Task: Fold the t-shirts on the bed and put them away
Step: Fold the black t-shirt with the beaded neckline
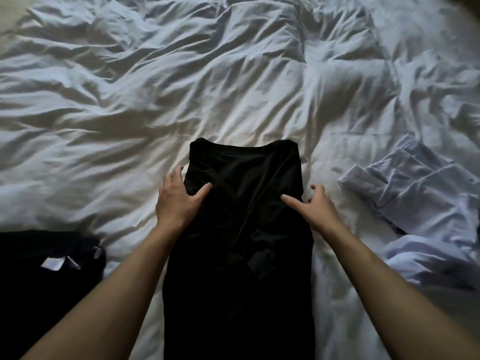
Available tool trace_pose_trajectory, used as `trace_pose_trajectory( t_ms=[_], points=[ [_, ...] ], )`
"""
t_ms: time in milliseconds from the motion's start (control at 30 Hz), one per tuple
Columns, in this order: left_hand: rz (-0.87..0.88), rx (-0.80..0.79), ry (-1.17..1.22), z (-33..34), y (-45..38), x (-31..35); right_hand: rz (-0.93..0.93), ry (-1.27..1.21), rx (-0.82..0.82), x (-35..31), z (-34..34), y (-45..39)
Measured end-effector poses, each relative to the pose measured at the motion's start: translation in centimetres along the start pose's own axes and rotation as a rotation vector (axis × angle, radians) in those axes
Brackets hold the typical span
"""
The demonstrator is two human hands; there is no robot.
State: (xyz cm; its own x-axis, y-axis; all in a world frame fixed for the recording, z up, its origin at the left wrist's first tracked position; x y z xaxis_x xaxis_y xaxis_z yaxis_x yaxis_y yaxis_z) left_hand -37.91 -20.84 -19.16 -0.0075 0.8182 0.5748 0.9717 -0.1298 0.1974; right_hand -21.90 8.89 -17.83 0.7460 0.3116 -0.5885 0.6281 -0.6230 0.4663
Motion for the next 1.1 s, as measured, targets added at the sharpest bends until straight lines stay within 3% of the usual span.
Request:
trace_pose_trajectory(
  t_ms=[167, 233, 300, 500, 633, 700, 800, 867, 933, 1100],
  points=[
    [0.058, -0.077, -0.184, 2.5, -4.3, 2.3, -0.243, 0.163, 0.076, -4.2, 1.2, -3.7],
    [0.126, -0.067, -0.18, 2.7, -5.5, 2.2, -0.347, 0.253, 0.047, -5.2, 1.8, -5.4],
    [0.164, -0.065, -0.101, 2.5, -6.3, 1.3, -0.322, 0.295, 0.02, -4.6, 1.8, -7.2],
    [0.066, 0.057, 0.021, 0.0, -8.4, -1.8, -0.246, 0.214, 0.225, -2.3, -1.9, -10.1],
    [-0.002, -0.018, 0.065, 0.9, -8.1, -2.3, -0.248, 0.099, 0.177, -2.1, -1.5, -9.3],
    [-0.052, -0.014, 0.058, 1.1, -6.2, -2.7, -0.3, 0.188, 0.244, -2.3, -0.7, -6.9],
    [-0.127, 0.013, 0.048, 1.5, -1.4, -3.2, -0.555, 0.484, 0.394, -3.4, 1.3, -1.2],
    [-0.097, 0.008, 0.012, 2.2, 1.6, -3.8, -0.745, 0.531, 0.321, -3.1, 4.1, 2.8],
    [-0.021, 0.015, 0.003, 2.6, 3.0, -4.7, -0.8, 0.609, 0.182, -1.3, 6.9, 5.2],
    [-0.185, 0.047, 0.175, 0.9, 0.9, -6.7, -0.58, 0.726, 0.111, 2.8, 7.0, 3.7]
  ],
)
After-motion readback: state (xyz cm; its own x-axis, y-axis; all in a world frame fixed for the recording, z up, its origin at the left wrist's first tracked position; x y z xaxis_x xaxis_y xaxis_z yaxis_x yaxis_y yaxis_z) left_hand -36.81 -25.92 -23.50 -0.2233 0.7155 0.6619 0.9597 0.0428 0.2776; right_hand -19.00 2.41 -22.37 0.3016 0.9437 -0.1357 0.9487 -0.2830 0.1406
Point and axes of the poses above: each hand's wrist, its own y-axis away from the middle knuckle, its own z-axis out of the palm, x = y × z, the point moved 8 cm from there along -y, towards the middle knuckle, and after that the axes turned 4 degrees about -y, right-handed, at the moved point
